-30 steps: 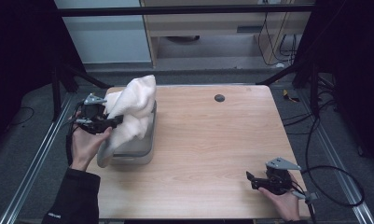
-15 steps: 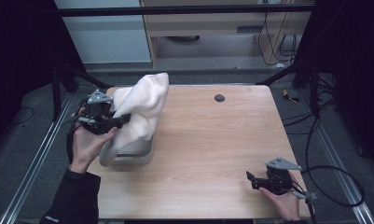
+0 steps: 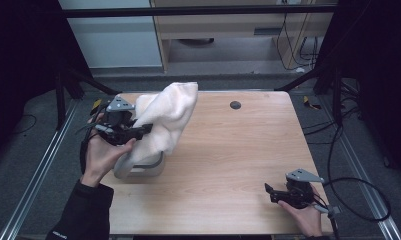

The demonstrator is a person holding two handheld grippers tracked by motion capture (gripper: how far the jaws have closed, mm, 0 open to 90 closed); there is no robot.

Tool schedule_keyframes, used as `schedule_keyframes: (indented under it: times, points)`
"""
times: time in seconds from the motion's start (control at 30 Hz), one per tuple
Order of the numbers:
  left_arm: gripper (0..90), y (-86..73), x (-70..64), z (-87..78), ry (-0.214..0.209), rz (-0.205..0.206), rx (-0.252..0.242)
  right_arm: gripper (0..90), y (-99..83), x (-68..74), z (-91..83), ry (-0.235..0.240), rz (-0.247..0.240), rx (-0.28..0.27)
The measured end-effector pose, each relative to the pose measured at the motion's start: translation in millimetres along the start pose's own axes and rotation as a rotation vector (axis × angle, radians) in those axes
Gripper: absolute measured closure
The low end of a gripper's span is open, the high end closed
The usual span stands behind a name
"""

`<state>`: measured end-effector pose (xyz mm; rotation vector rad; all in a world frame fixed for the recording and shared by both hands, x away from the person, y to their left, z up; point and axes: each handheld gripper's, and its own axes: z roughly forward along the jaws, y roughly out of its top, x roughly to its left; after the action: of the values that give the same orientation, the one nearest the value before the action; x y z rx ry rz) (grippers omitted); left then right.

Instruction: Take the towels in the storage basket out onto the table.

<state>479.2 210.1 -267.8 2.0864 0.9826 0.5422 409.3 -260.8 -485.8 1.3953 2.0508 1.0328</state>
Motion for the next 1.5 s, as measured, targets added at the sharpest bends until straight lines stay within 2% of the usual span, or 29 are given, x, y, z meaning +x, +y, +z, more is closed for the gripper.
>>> schedule_keyframes:
  times: [0.43,0.53,0.9,1.5]
  points:
    - [67.7,18.9,-30.6,6.9,-0.059,0.071,0.01,13.4,0.1,-2.0,-1.4,-0.009,-0.005,-0.009]
    - [67.7,21.8,-37.8,9.5,-0.071,0.084,0.014,13.4,0.2,-1.7,-2.2,-0.006,0.009,-0.009]
    - [67.7,29.9,-62.1,26.1,-0.116,0.137,0.041,13.5,-0.1,-3.5,-4.0,-0.012,0.002,-0.013]
    - [67.6,31.7,-89.6,58.5,-0.173,0.172,0.069,13.7,-0.5,-3.5,-4.5,-0.015,0.0,-0.014]
